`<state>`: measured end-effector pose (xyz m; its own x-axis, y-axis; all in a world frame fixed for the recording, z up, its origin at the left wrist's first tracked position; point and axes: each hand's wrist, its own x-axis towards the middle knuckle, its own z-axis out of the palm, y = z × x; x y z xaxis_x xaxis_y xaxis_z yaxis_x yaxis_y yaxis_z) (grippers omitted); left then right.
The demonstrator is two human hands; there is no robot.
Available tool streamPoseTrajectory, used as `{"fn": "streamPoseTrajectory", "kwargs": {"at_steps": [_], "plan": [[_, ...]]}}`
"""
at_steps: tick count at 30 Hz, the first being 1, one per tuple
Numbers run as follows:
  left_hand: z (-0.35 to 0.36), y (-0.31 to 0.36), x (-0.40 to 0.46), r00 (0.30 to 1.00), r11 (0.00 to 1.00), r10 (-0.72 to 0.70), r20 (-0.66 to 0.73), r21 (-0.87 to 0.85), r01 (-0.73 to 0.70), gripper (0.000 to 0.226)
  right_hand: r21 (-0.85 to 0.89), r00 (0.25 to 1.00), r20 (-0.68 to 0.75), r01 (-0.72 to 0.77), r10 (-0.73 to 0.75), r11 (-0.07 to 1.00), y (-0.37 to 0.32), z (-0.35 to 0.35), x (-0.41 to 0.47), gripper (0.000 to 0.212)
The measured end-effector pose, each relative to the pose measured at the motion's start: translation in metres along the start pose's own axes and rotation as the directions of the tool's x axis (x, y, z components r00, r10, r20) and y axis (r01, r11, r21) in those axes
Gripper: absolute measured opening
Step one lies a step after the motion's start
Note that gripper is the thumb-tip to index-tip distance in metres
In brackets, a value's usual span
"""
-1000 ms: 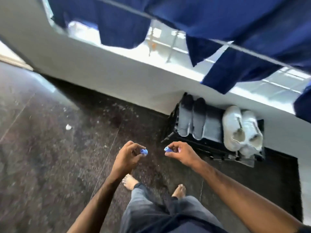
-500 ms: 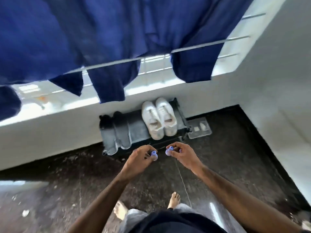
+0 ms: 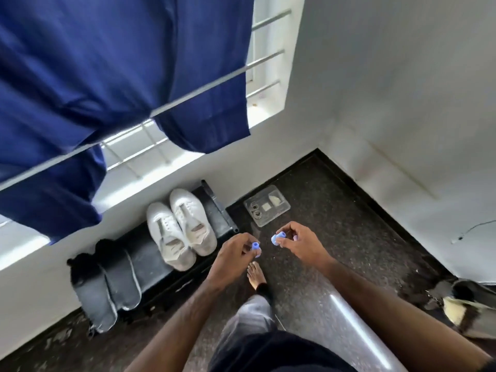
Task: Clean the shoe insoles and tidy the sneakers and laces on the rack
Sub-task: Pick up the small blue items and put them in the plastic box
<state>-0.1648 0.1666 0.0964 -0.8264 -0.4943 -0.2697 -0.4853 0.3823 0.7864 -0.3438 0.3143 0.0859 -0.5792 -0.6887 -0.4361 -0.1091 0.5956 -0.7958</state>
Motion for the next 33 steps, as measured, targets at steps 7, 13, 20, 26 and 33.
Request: {"fn": "streamPoseTrajectory", "kwargs": {"at_steps": [7,13,20,26,33], "plan": [[0.023,0.008,0.100,0.998,0.999,-0.041,0.045,0.001,0.041,0.010,0.033,0.993,-0.023,-0.115,0.116,0.993,0.010,-0.052,0.079,0.012],[0.035,0.010,0.172,0.991,0.994,-0.090,0.096,0.078,0.082,0.011,0.078,0.980,0.009,-0.200,0.200,0.977,0.021,-0.079,0.141,0.005],[0.066,0.002,0.245,0.971,0.971,-0.223,0.081,0.106,0.214,0.006,0.026,0.956,0.056,-0.291,0.289,0.956,0.063,-0.108,0.229,0.007],[0.143,-0.056,0.318,0.902,0.903,-0.428,-0.049,-0.005,0.429,0.010,-0.079,0.936,0.120,-0.324,0.332,0.943,0.155,-0.106,0.353,0.014],[0.251,-0.188,0.413,0.819,0.821,-0.567,-0.089,0.013,0.570,0.006,-0.299,0.939,0.215,-0.197,0.267,0.934,0.294,-0.029,0.486,0.019]]}}
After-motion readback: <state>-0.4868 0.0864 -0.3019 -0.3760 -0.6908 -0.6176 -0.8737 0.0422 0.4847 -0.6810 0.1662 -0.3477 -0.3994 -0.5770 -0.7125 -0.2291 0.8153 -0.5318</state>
